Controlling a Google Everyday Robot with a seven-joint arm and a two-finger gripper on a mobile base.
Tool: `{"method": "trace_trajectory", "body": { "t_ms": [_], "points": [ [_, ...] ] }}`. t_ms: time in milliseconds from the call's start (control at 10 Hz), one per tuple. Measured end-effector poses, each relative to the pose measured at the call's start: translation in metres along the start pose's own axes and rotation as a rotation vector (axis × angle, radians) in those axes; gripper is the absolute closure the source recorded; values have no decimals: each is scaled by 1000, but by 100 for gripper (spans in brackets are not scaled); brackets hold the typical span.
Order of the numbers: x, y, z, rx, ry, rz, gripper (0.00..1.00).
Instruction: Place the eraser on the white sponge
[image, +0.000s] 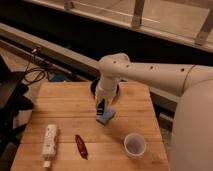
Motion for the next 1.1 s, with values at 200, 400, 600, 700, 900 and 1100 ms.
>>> {"method": "trace_trajectory", "body": {
  "t_ms": [200, 400, 600, 700, 900, 1100],
  "points": [
    [-1, -24, 8, -43, 12, 36, 94],
    [-2, -35, 19, -64, 40, 70, 73],
    [-4, -40, 25, -77, 56, 88, 53],
    [-5, -40, 29, -84, 63, 92, 43],
    [-6, -37, 41, -100, 87, 101, 23],
    [-11, -34, 45, -95, 88, 92, 22]
  ]
}}
